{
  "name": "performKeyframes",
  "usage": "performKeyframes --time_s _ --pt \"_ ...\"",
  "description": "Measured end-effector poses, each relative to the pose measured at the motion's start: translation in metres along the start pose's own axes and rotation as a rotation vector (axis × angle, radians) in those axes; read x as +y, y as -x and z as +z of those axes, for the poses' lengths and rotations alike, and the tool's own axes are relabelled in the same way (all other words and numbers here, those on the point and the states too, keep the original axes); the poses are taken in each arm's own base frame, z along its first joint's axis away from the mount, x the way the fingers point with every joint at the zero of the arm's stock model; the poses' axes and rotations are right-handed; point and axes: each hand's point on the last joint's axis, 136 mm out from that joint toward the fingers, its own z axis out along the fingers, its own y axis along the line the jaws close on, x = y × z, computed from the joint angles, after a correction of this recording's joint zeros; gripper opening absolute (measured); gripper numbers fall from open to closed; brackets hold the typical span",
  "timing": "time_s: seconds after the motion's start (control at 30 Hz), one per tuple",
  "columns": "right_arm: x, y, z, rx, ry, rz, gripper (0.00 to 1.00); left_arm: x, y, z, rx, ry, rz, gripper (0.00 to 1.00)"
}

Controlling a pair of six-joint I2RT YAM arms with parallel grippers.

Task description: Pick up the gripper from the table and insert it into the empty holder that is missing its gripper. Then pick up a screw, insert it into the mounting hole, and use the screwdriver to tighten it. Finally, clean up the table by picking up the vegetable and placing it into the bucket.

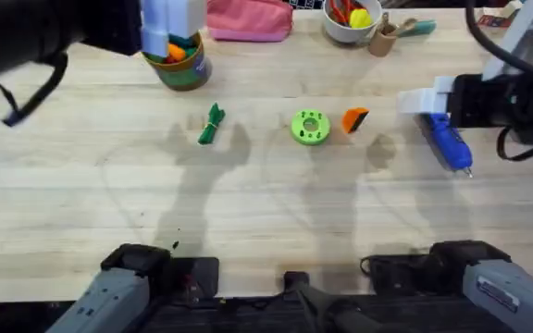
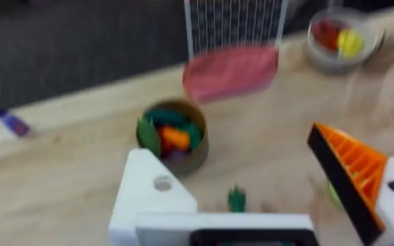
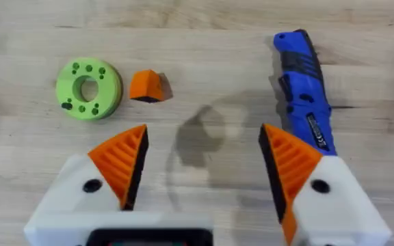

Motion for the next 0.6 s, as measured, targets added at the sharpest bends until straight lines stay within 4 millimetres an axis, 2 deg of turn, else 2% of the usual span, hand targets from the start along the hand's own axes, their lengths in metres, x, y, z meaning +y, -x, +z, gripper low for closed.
performKeyframes --time_s 0.13,0.3,0.43,0.6 --pt "0.000 0.000 0.000 0.000 0.000 0.000 0.925 0.001 -0.013 0.004 -0.122 -0.019 -0.008 0.985" --pt "0.000 0.000 0.000 0.000 0.000 0.000 0.926 -0.012 -0.053 0.012 -0.215 -0.098 -0.001 0.985" --pt "0.000 0.000 0.000 0.000 0.000 0.000 0.926 -0.028 -0.078 0.007 -0.328 -0.168 0.030 0.985" --pt "0.000 0.000 0.000 0.000 0.000 0.000 0.926 -0.044 -0.098 -0.003 -0.474 -0.226 0.056 0.986"
